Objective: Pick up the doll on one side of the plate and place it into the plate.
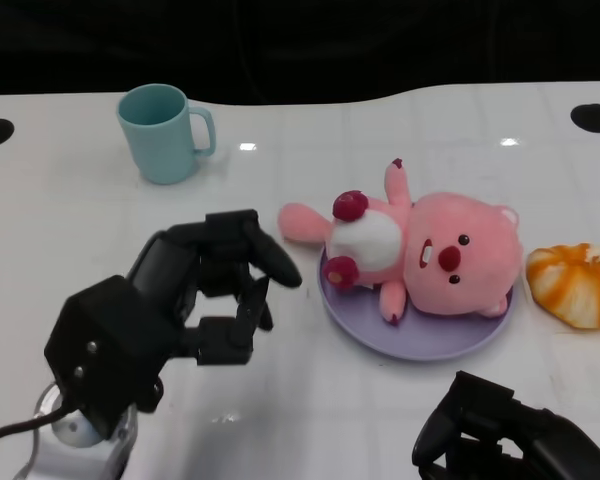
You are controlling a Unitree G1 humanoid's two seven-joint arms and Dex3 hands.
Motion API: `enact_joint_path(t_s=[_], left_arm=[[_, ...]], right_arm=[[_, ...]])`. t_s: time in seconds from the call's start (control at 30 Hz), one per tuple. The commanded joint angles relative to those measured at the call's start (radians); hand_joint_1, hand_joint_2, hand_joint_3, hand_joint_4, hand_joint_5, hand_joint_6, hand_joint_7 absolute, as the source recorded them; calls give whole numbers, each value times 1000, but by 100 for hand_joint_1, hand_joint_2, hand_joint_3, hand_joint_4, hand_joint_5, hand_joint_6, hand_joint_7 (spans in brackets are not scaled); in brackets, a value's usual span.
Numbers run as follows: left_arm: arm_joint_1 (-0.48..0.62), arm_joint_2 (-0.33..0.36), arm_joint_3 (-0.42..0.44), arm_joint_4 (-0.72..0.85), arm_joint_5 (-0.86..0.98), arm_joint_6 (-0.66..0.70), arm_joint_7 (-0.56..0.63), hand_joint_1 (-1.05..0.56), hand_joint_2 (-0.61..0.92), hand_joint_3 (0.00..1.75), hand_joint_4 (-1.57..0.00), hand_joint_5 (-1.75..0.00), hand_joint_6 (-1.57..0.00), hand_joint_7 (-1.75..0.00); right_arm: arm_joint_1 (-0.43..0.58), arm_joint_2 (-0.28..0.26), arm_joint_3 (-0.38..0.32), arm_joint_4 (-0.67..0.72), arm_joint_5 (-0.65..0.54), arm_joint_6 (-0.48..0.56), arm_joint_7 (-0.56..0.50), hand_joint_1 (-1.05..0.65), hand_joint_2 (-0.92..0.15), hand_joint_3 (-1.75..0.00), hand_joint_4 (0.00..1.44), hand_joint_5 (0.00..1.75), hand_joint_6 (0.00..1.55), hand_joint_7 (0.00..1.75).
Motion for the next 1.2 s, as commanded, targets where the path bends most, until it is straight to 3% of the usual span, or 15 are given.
enact_joint_path(t_s=[0.03,0.33,0.67,1.2], left_arm=[[58,7,16,-90,-25,92,8,-3,38,156,-101,-174,-92,-157],[177,-17,28,-257,-101,281,19,1,33,160,-99,-175,-88,-166],[281,36,64,-403,-165,423,-6,0,39,152,-93,-175,-81,-167],[293,37,43,-324,-172,363,-7,-1,42,146,-91,-175,-82,-164]], right_arm=[[-6,-11,-12,-5,5,3,1,-23,-88,-63,66,175,44,168],[-13,-11,-15,4,9,1,3,-23,-87,-63,66,175,44,169],[-21,-12,-31,16,16,-4,10,-23,-87,-63,66,175,44,168],[-30,-19,-60,52,15,-40,34,-23,-87,-62,66,175,45,166]])
